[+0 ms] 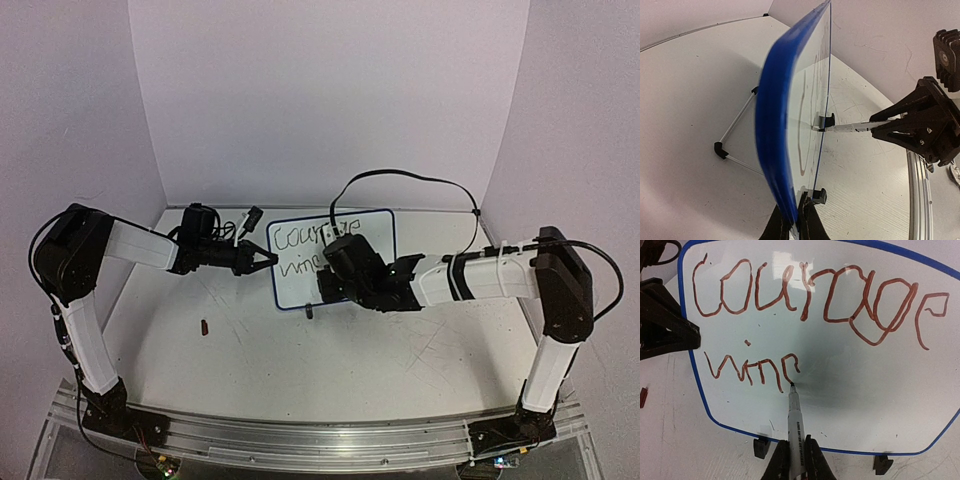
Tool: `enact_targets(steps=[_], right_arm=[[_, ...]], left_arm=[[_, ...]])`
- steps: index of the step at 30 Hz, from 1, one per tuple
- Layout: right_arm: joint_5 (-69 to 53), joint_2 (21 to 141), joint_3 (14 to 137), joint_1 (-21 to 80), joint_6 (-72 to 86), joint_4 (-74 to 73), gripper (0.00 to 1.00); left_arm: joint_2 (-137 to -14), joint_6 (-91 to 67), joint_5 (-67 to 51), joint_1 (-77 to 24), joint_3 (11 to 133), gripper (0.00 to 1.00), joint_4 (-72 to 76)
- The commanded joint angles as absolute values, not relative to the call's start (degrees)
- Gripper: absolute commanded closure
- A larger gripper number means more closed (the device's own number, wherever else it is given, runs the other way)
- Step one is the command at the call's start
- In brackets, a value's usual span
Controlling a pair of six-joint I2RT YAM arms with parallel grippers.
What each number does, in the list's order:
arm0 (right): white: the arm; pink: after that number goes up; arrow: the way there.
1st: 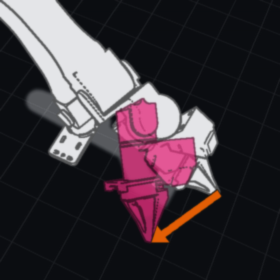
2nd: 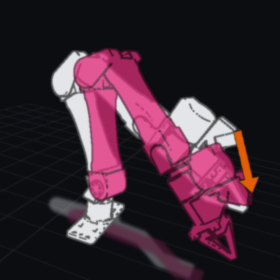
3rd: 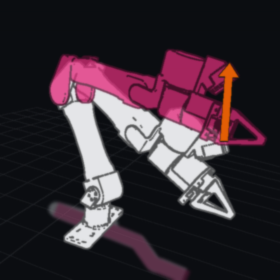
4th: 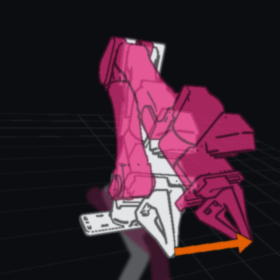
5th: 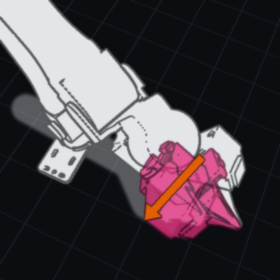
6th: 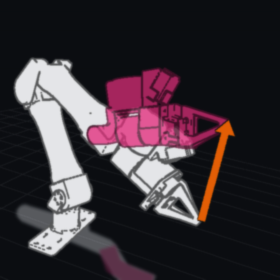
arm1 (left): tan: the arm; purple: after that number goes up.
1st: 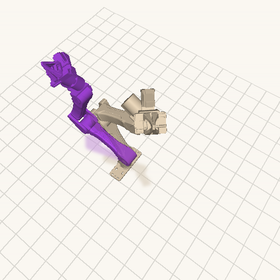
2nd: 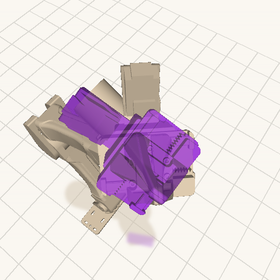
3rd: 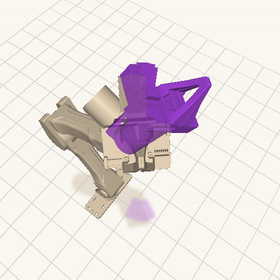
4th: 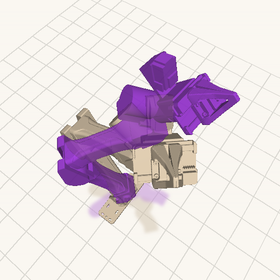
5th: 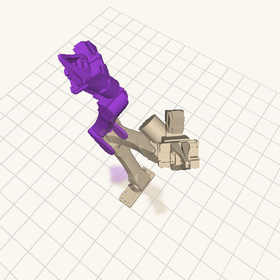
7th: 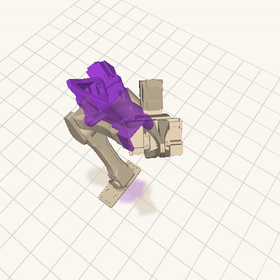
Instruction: Write a sentence on the whiteboard
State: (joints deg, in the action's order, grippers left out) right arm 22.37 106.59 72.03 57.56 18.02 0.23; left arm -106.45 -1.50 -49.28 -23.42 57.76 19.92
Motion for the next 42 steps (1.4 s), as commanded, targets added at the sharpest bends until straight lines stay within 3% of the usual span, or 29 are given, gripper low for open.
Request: enact_targets(steps=[1,22,30,42], right_arm=[[25.5,104.2,70.8,57.3,19.4,0.0,1.0],[22.1,108.8,75.4,58.7,19.2,-0.8,1.0],[25.3,99.9,70.5,58.8,18.8,2.1,1.0],[24.8,100.0,68.9,55.1,18.7,1.5,1.0]], left_arm=[[-106.0,2.8,-40.7,-22.9,58.7,1.0,17.3],[-105.7,2.9,-40.5,-22.9,58.7,1.0,17.2],[-106.0,2.9,-40.5,-22.9,58.8,1.0,17.2],[-105.8,3.1,-40.2,-22.9,58.7,1.0,17.1]])
